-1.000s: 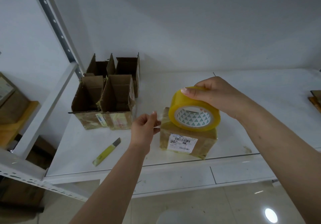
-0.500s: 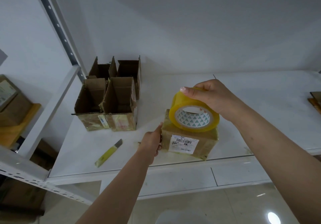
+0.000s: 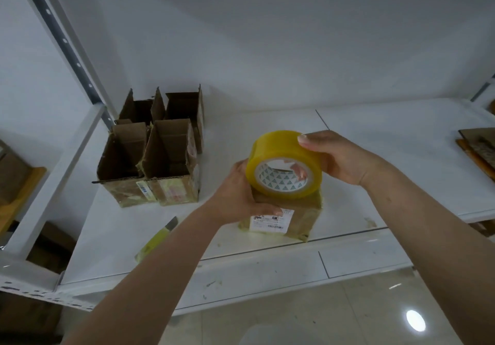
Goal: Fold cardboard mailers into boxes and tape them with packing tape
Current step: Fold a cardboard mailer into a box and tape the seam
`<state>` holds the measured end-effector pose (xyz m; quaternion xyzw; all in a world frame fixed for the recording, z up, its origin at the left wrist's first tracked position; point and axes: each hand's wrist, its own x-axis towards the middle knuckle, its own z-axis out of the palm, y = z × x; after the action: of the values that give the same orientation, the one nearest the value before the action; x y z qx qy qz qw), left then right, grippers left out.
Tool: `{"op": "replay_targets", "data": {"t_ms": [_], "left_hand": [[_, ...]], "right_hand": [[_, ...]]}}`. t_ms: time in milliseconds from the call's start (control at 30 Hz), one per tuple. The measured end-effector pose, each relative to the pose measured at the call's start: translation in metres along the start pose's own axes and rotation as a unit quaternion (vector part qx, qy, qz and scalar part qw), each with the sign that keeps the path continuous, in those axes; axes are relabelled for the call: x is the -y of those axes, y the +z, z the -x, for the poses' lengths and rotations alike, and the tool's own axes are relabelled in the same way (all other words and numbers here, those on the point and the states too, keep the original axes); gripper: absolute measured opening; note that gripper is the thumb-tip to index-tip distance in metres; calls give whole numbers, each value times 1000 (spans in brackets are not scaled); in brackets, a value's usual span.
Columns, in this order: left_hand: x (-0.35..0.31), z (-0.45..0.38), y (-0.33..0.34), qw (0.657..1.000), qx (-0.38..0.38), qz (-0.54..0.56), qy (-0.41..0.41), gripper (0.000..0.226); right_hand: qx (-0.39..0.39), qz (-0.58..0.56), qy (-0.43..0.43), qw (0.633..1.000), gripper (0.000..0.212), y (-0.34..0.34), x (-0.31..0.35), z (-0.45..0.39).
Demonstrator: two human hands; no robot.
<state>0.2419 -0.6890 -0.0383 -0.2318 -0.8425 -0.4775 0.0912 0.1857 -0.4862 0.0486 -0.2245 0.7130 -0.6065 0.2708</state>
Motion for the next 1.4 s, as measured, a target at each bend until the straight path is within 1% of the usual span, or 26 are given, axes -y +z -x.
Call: {"op": "replay_targets", "data": {"t_ms": [33, 100, 200, 300, 367, 467, 500, 533, 667, 833, 900, 933, 1000, 1033, 1100, 1133, 1200, 1233, 1333, 1400], "left_hand": [[2, 1, -1, 1000, 0, -29, 1, 88], [6, 1, -2, 998, 18, -61, -25, 89], [11, -1, -5, 989, 50, -123, -68, 95], [15, -2, -9, 980, 72, -170, -75, 102], [16, -2, -9, 977, 79, -180, -78, 103], [13, -4, -8, 975, 87, -185, -81, 103], [12, -5, -8, 975, 91, -188, -80, 103], [12, -5, -8, 974, 94, -189, -80, 103], [12, -5, -8, 974, 98, -186, -82, 103], [7, -6, -11, 971, 116, -185, -94, 101], [0, -7, -14, 955, 146, -240, -96, 104], [-5, -9, -15, 937, 171, -291, -92, 109], [-18, -15, -9, 903, 202, -374, -62, 121], [-26, -20, 0, 900, 204, -383, -43, 122], [-40, -29, 24, 905, 215, -366, -32, 113], [-44, -31, 35, 901, 233, -364, -33, 107], [-43, -33, 50, 878, 270, -394, -34, 95], [-39, -33, 52, 869, 277, -409, -31, 92], [-31, -32, 49, 862, 279, -423, -19, 92], [-32, -30, 46, 869, 269, -414, -13, 94]], "right_hand": [[-15, -17, -1, 1000, 29, 1, -5, 2], [-50, 14, -5, 999, 38, 4, -3, 2], [-91, 135, -16, 986, 67, 6, 15, 3], [-134, 260, 14, 956, 75, -8, 32, 18], [-139, 343, 71, 926, 78, -28, 36, 32], [-128, 444, 194, 866, 70, -50, 24, 51], [-124, 451, 224, 855, 69, -53, 14, 55], [-120, 444, 243, 854, 68, -53, 2, 58], [-125, 389, 271, 872, 71, -47, -38, 61], [-142, 344, 274, 887, 59, -34, -71, 52], [-141, 334, 269, 892, 57, -30, -76, 50], [-141, 330, 267, 895, 57, -30, -78, 50], [-143, 321, 261, 899, 58, -29, -79, 49], [-143, 318, 258, 901, 57, -28, -80, 49], [-138, 313, 253, 905, 56, -26, -80, 50], [-133, 312, 251, 907, 56, -26, -80, 51], [-126, 309, 243, 911, 57, -26, -81, 54], [-127, 302, 235, 915, 55, -27, -83, 55], [-130, 252, 186, 941, 41, -23, -84, 57], [-122, 236, 148, 953, 35, -20, -82, 56]]}}
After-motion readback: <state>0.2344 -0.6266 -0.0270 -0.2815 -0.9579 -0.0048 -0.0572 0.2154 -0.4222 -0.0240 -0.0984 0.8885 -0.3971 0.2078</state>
